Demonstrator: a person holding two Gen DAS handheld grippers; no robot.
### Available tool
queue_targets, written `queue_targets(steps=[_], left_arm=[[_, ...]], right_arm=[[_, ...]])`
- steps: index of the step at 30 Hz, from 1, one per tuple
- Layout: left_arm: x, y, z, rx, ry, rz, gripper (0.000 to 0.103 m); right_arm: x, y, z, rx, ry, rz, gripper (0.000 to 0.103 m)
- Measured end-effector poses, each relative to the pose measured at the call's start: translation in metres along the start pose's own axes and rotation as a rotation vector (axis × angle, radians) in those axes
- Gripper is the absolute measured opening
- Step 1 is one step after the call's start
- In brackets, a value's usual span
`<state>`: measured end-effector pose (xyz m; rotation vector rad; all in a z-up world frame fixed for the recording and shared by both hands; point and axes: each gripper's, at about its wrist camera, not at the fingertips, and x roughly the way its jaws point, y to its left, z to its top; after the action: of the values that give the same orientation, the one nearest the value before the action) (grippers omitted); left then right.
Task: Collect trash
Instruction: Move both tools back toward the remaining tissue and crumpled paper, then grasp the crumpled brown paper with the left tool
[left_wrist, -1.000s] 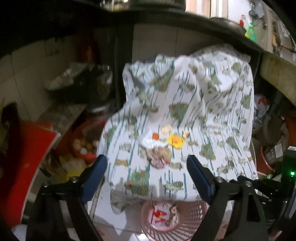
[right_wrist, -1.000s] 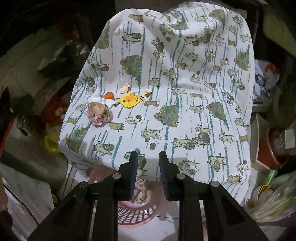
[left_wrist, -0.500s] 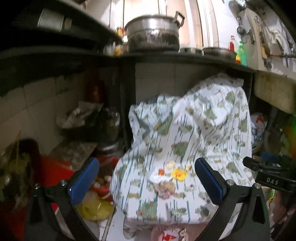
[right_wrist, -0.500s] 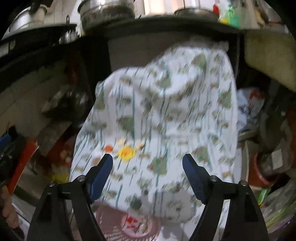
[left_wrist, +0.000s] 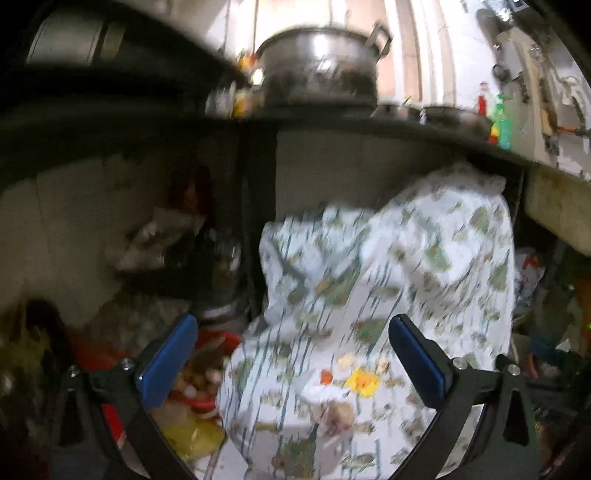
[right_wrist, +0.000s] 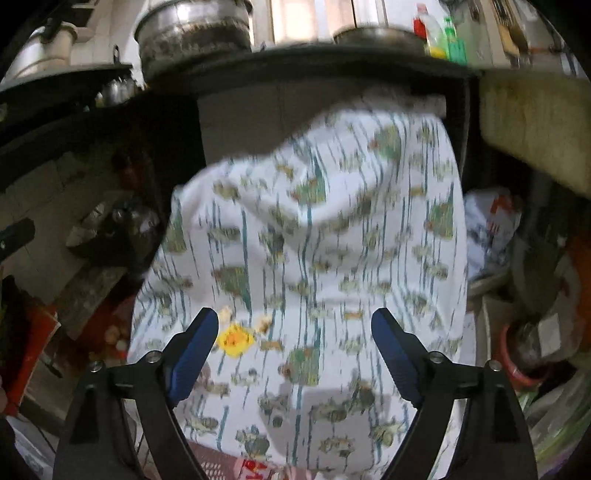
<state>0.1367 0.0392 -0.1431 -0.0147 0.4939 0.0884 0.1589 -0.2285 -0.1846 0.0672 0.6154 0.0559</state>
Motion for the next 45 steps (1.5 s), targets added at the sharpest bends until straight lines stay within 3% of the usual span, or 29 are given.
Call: queue_targets(steps=[3, 5, 9, 18, 21, 25, 28, 34, 37, 40, 42, 45], left_arm=[[0.04, 0.006, -0.026, 0.009, 0.177, 0.031, 0.103], [0.052, 0.011, -0.028, -0.036, 0.229, 0.004, 0.103], [0.059, 0.016, -0.026, -0.071, 0.243, -0.014, 0.103], [0.1, 0.011, -0.01, -0.125, 0.286, -0.091, 0.103], [0.126, 0.005, -0.015, -0.137, 0.393, -0.182, 0.103], [0.165, -0.015, -0.041, -0.156, 0.602, -0.272, 0.103], [0.188, -0.034, -0.062, -0.076, 0.686, -0.152, 0.099], [0.212, -0.042, -0.088, -0.118, 0.813, -0.206, 0.093], [0.22, -0.046, -0.103, -0.153, 0.893, -0.231, 0.082], [0.226, -0.05, -0.114, -0.178, 0.963, -0.242, 0.062], [0.228, -0.049, -0.118, -0.201, 0.979, -0.252, 0.041], [0.222, -0.047, -0.113, -0.213, 0.961, -0.275, 0.033]], right_arm=[[0.023, -0.006, -0.022, -0.011, 0.072, -0.037, 0.086], [0.037, -0.009, -0.027, -0.042, 0.123, -0.064, 0.086], [0.047, -0.02, -0.028, -0.016, 0.129, -0.109, 0.086], [0.071, -0.025, -0.032, 0.03, 0.215, -0.103, 0.086], [0.076, -0.025, -0.033, 0.028, 0.235, -0.106, 0.086], [0.085, -0.029, -0.033, 0.046, 0.266, -0.094, 0.086], [0.092, -0.031, -0.033, 0.054, 0.285, -0.1, 0.086], [0.105, -0.037, -0.031, 0.087, 0.327, -0.093, 0.086], [0.111, -0.038, -0.032, 0.094, 0.344, -0.093, 0.086], [0.114, -0.035, -0.033, 0.084, 0.352, -0.102, 0.086], [0.115, -0.032, -0.033, 0.074, 0.354, -0.098, 0.086], [0.116, -0.027, -0.033, 0.056, 0.356, -0.096, 0.086]])
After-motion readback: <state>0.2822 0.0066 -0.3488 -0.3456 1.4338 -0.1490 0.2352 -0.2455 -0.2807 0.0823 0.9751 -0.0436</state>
